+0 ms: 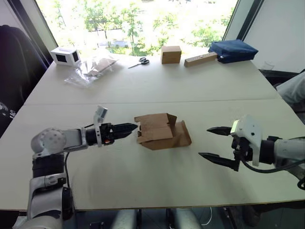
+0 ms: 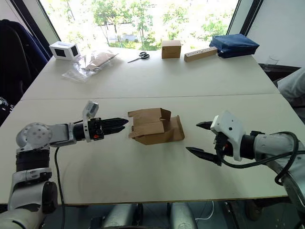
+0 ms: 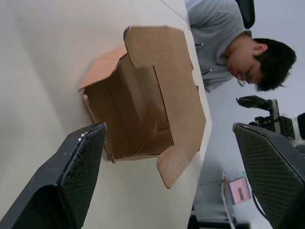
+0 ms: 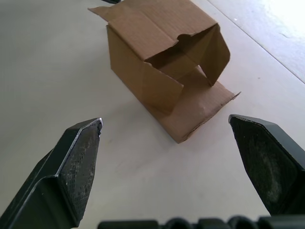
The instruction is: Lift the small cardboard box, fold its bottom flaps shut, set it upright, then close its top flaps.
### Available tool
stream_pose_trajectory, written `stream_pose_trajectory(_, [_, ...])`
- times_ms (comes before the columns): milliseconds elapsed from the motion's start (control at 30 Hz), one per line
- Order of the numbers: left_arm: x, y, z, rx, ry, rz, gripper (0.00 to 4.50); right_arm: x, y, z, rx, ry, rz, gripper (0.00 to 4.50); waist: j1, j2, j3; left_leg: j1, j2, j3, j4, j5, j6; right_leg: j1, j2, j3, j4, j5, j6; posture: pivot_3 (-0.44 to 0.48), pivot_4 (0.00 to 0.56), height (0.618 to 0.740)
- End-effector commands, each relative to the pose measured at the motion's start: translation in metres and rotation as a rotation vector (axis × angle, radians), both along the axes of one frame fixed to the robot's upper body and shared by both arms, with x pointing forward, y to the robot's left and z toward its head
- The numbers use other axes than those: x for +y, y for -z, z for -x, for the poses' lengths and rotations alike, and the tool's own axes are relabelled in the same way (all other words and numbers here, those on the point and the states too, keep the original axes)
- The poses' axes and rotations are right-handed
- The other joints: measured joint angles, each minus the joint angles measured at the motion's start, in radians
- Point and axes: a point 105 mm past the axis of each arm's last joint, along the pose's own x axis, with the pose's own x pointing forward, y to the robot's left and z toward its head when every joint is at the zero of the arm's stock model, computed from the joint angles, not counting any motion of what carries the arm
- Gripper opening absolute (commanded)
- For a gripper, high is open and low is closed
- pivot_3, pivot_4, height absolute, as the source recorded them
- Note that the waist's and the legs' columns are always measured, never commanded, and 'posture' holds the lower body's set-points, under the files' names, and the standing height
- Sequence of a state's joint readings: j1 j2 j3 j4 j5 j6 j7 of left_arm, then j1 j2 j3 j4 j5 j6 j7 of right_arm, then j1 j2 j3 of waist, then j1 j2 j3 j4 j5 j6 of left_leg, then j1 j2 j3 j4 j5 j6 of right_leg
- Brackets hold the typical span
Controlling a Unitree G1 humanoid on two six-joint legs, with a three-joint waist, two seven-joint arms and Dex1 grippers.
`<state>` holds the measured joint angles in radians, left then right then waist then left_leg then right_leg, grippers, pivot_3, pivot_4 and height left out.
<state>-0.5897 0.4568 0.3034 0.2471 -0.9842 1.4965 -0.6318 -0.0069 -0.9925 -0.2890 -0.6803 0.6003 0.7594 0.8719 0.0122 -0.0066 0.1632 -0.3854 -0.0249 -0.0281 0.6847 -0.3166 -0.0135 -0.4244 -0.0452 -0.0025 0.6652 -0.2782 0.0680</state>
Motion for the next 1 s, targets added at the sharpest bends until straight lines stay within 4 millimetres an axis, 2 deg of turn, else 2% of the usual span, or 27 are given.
stream_pose_trajectory(33, [-0.015,-0.006,-0.009,-0.021,0.03,0.041,4.38,0.004,-0.006,0.003,-0.046,-0.007,0.029,4.49,0.001,0.0,0.0,0.0,0.0,0.0,0.0,0.001,-0.002,0.0,0.0,0.0,0.0,0.0,0.0,0.0,0.15,0.74])
stream_pose_trajectory(367, [-0.049,-0.007,-0.029,-0.055,0.064,0.079,4.38,0.004,-0.017,0.009,-0.077,0.022,0.027,4.49,0.0,0.0,0.0,0.0,0.0,0.0,0.0,0.003,-0.005,0.0,0.0,0.0,0.0,0.0,0.0,0.0,0.15,0.74])
stream_pose_trajectory(667, [-0.064,-0.003,-0.035,-0.054,0.081,0.112,4.38,0.004,-0.018,0.009,-0.088,0.042,0.032,4.49,0.001,0.0,0.0,0.0,0.0,0.0,0.0,0.001,-0.002,0.0,0.0,0.0,0.0,0.0,0.0,0.0,0.15,0.74])
stream_pose_trajectory(767, [-0.066,-0.004,-0.035,-0.06,0.086,0.119,3.78,0.002,-0.017,0.009,-0.088,0.049,0.032,4.5,0.001,0.0,0.0,0.0,0.0,0.0,0.0,0.001,-0.001,0.0,0.0,0.0,0.0,0.0,0.0,0.0,0.15,0.74])
stream_pose_trajectory(833, [-0.067,-0.004,-0.035,-0.062,0.091,0.122,2.95,0.002,-0.017,0.009,-0.087,0.051,0.032,4.5,0.001,0.0,0.0,0.0,0.0,0.0,0.0,0.001,-0.001,0.0,0.0,0.0,0.0,0.0,0.0,0.0,0.15,0.74])
stream_pose_trajectory(1000, [-0.07,-0.004,-0.033,-0.065,0.101,0.124,1.23,0.001,-0.016,0.008,-0.084,0.059,0.025,4.5,0.001,0.0,0.0,0.0,0.0,0.0,0.0,0.001,-0.001,0.0,0.0,0.0,0.0,0.0,0.0,0.0,0.15,0.74])
